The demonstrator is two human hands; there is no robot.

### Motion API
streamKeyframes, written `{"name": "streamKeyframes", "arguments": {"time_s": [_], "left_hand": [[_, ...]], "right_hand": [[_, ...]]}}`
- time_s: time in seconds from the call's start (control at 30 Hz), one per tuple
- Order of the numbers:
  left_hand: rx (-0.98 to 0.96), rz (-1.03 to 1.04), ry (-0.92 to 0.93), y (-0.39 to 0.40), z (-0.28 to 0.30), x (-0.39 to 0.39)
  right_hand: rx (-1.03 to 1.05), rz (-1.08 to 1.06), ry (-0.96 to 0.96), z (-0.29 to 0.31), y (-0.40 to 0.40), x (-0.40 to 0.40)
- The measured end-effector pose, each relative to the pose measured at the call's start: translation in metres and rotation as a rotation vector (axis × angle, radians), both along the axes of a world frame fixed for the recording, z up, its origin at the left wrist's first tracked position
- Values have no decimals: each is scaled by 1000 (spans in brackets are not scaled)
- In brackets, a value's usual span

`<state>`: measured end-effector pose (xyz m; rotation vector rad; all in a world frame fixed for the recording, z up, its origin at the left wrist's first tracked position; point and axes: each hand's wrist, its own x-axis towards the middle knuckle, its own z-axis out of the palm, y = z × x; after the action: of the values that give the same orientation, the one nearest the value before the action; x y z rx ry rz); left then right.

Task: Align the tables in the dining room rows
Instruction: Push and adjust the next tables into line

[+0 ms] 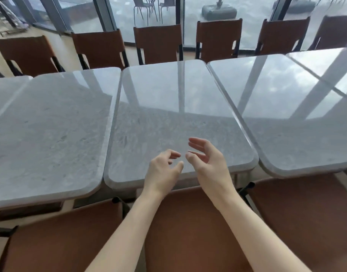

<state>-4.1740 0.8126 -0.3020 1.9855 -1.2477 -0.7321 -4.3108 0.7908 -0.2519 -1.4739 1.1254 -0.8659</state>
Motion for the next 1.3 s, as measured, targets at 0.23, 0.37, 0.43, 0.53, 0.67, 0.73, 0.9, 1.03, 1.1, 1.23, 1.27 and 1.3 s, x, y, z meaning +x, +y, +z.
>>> {"name": "streamKeyframes", "arguments": {"time_s": [0.23, 0.37, 0.43, 0.53, 0.67, 0.73, 0.9, 1.03, 1.1, 1.23, 1.27, 1.3], "left_hand": [[-324, -85, 273, 113, 139, -60], [-350, -149, 338, 152, 178, -82], [-339, -176, 368, 165, 189, -94], [-317, -255, 382, 175, 202, -116], [-298, -342, 370, 175, 215, -152], [-290, -396, 372, 174, 219, -174], [-303, -518, 339, 181, 231, -244], [-329, -578, 316, 196, 237, -308], [-327, -587, 322, 205, 239, -343], [-307, -608, 342, 222, 239, -418], [-299, -613, 348, 226, 238, -437], [-292, -619, 354, 230, 236, -454]], "right_hand": [[-10, -44, -128, 117, 95, -70], [-35, -79, -123, 149, 137, -109], [-29, -123, -135, 158, 152, -127], [-39, -195, -148, 169, 169, -153], [-48, -270, -148, 180, 188, -192], [-38, -305, -150, 184, 199, -215], [-41, -405, -172, 191, 226, -281], [-40, -431, -185, 194, 250, -340], [-39, -432, -173, 195, 263, -374], [-28, -458, -150, 196, 284, -448], [-28, -467, -150, 196, 289, -467], [-32, -475, -147, 197, 293, -485]]}}
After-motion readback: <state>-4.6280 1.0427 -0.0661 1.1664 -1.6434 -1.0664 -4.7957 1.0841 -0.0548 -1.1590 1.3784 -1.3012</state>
